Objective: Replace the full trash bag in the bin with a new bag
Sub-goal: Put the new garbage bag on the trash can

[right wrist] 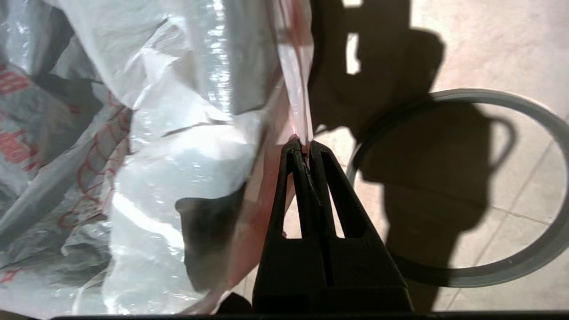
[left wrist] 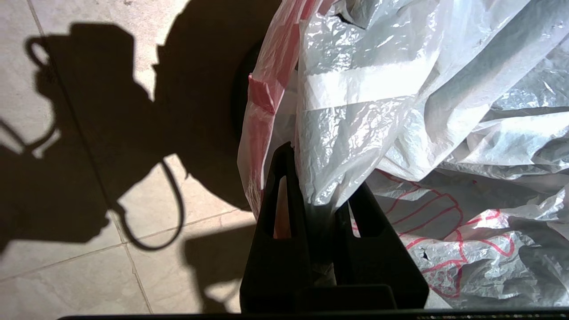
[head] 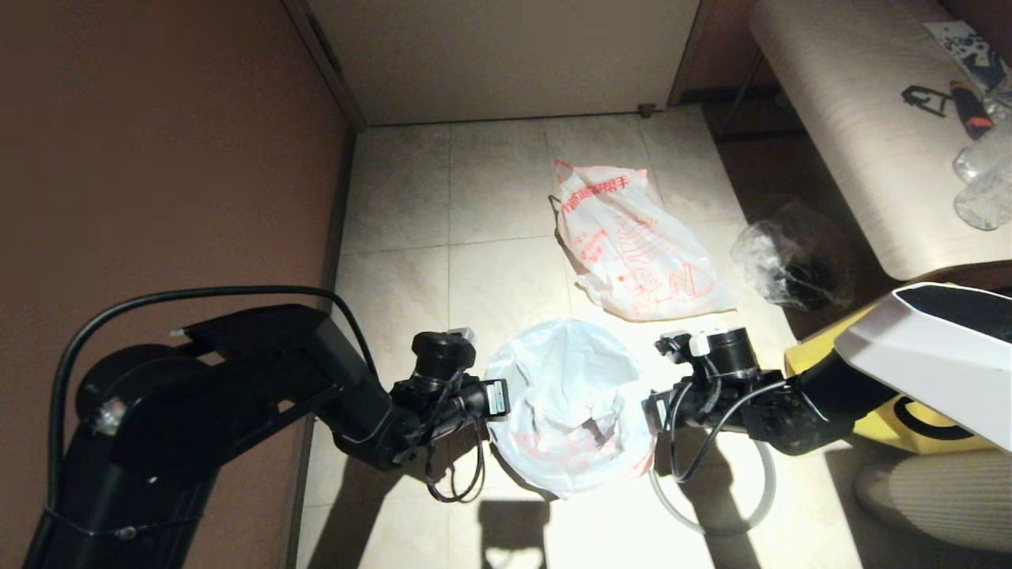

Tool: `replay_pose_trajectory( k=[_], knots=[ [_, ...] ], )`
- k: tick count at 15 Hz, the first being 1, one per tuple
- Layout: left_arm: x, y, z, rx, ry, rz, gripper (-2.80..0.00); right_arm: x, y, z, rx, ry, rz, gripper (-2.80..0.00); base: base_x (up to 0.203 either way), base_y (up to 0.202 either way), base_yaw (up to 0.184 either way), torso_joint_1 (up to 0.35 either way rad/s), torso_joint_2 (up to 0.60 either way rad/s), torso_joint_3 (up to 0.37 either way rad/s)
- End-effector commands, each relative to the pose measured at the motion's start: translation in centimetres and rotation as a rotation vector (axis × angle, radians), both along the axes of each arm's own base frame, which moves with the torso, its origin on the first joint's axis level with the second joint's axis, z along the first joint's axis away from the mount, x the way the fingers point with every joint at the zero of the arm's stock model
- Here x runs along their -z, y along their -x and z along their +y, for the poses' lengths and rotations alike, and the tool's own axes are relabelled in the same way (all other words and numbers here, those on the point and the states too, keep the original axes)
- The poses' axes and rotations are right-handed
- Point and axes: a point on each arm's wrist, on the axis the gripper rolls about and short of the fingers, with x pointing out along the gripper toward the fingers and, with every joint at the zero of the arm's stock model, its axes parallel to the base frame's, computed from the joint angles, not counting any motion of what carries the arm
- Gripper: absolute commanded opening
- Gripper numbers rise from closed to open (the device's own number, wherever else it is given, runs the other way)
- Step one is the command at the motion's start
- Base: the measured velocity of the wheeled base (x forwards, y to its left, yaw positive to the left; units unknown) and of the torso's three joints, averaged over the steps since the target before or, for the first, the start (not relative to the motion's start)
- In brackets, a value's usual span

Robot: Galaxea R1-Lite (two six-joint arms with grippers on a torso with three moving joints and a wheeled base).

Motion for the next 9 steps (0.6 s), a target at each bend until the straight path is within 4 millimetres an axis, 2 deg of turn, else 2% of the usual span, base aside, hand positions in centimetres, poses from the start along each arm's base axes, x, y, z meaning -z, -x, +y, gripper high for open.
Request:
replay_pose_trajectory(
  k=[1, 4, 7, 8, 9],
  knots=[
    [0.0, 0.0, 0.0, -0.003, 0.003, -0.001, -2.80, -0.2, 0.1, -0.3, 0.011, 0.003, -0.007, -2.80, 0.000, 0.000, 0.000, 0.000, 0.00, 0.000],
    [0.0, 0.0, 0.0, -0.003, 0.003, -0.001, -2.80, -3.1, 1.4, -1.1, 0.021, -0.007, -0.054, -2.80, 0.000, 0.000, 0.000, 0.000, 0.00, 0.000],
    [0.1, 0.0, 0.0, -0.005, -0.001, 0.001, -2.80, -5.1, 3.7, -2.6, 0.039, -0.005, -0.067, -2.80, 0.000, 0.000, 0.000, 0.000, 0.00, 0.000],
    [-0.1, 0.2, 0.0, -0.009, -0.004, -0.005, -0.10, -5.6, 4.5, -3.0, 0.045, -0.004, -0.068, -2.80, 0.000, 0.000, 0.000, 0.000, 0.00, 0.000],
    [-0.4, 0.4, 0.0, -0.008, -0.005, -0.017, 0.00, -5.8, 5.2, -3.3, 0.048, -0.002, -0.064, -2.80, 0.000, 0.000, 0.000, 0.000, 0.00, 0.000]
  ],
)
